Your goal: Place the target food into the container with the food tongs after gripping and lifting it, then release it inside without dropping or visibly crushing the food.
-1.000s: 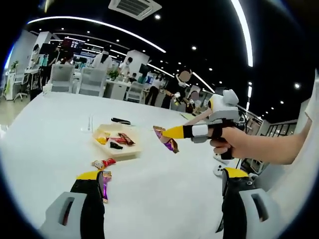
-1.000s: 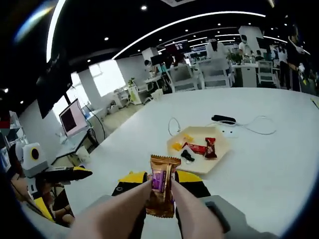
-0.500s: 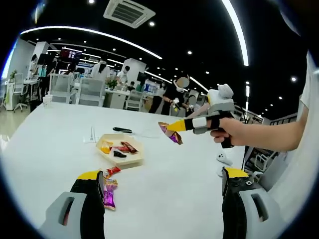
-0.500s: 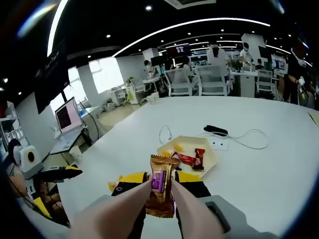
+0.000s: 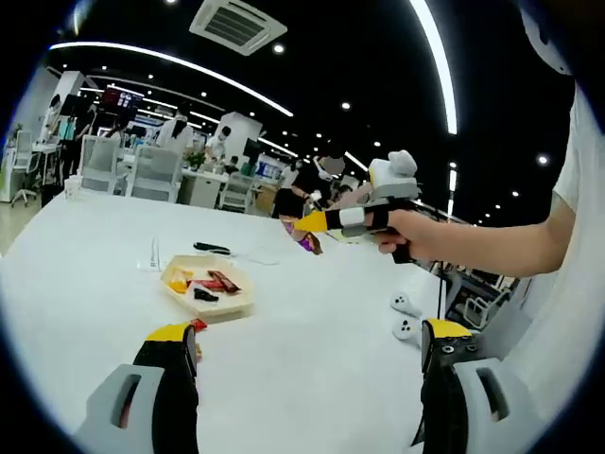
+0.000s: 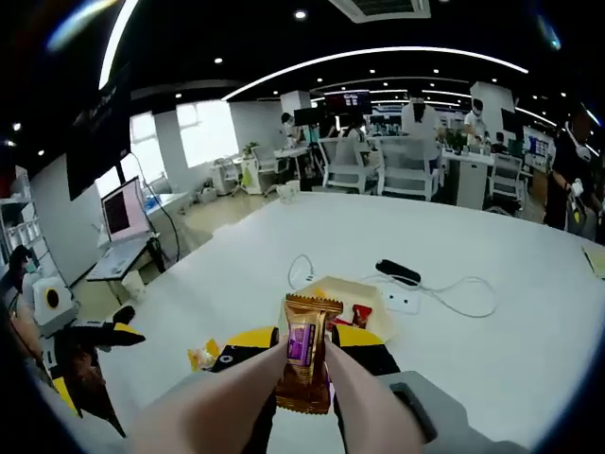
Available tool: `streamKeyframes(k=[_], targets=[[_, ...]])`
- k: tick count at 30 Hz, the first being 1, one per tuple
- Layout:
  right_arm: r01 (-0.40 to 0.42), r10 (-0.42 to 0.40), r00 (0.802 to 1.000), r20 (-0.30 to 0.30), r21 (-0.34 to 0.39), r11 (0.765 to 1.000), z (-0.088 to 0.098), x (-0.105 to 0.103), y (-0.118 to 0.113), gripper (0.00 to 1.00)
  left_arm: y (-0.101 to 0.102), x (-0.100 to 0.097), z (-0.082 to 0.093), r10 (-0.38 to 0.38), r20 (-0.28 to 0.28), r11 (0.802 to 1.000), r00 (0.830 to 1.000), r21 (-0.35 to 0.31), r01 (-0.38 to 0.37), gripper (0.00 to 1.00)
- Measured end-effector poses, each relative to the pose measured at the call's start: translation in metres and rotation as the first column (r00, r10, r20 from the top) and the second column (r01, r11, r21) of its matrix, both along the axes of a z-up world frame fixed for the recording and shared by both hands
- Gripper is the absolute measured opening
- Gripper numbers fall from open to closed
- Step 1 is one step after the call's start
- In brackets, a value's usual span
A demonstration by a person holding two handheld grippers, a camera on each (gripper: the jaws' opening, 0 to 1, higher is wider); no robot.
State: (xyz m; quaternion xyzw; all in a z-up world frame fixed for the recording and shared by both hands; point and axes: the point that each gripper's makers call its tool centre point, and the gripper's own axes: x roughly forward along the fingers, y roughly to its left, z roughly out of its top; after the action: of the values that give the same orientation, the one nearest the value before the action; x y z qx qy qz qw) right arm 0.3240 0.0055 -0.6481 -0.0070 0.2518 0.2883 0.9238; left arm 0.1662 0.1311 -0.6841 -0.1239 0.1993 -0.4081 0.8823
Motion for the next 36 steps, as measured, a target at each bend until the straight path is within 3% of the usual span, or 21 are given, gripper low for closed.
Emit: streamKeyframes(k=[2, 3, 7, 24, 29, 36], targets=[[-0.016, 0.016, 1.000, 0.001, -0.013, 1.000, 0.002, 0.003, 0.001, 0.21, 0.001, 0.000, -0.004, 0.003, 0.012, 0.999, 1.000, 0.037, -0.004, 0.99], [-0.019, 0.019, 1.000, 0.003, -0.019, 1.000, 0.002, 0.004, 0.001, 0.21, 0.003, 0.002, -0.001, 0.019, 0.047, 0.999, 0.999, 0.046, -0.021, 0.99], [-0.035, 0.035, 0.999, 0.002, -0.031, 0.999, 0.004, 0.011, 0.001, 0.21, 0.006, 0.006, 0.010, 0.053, 0.101, 0.998, 0.994, 0.024, -0.055, 0.99], [-0.113, 0.114, 0.993, 0.019, -0.059, 0.992, 0.020, 0.031, 0.014, 0.22, 0.011, -0.003, 0.009, 0.081, 0.061, 0.996, 0.995, 0.028, -0.083, 0.99], [-0.140, 0.144, 0.989, 0.037, -0.098, 0.985, 0.024, 0.045, 0.021, 0.21, 0.016, -0.009, 0.007, 0.094, 0.035, 0.995, 0.995, 0.019, -0.095, 0.99], [-0.143, 0.148, 0.988, 0.049, -0.097, 0.985, 0.035, 0.065, 0.020, 0.21, 0.021, -0.006, 0.011, 0.112, 0.049, 0.994, 0.993, 0.014, -0.113, 0.99]])
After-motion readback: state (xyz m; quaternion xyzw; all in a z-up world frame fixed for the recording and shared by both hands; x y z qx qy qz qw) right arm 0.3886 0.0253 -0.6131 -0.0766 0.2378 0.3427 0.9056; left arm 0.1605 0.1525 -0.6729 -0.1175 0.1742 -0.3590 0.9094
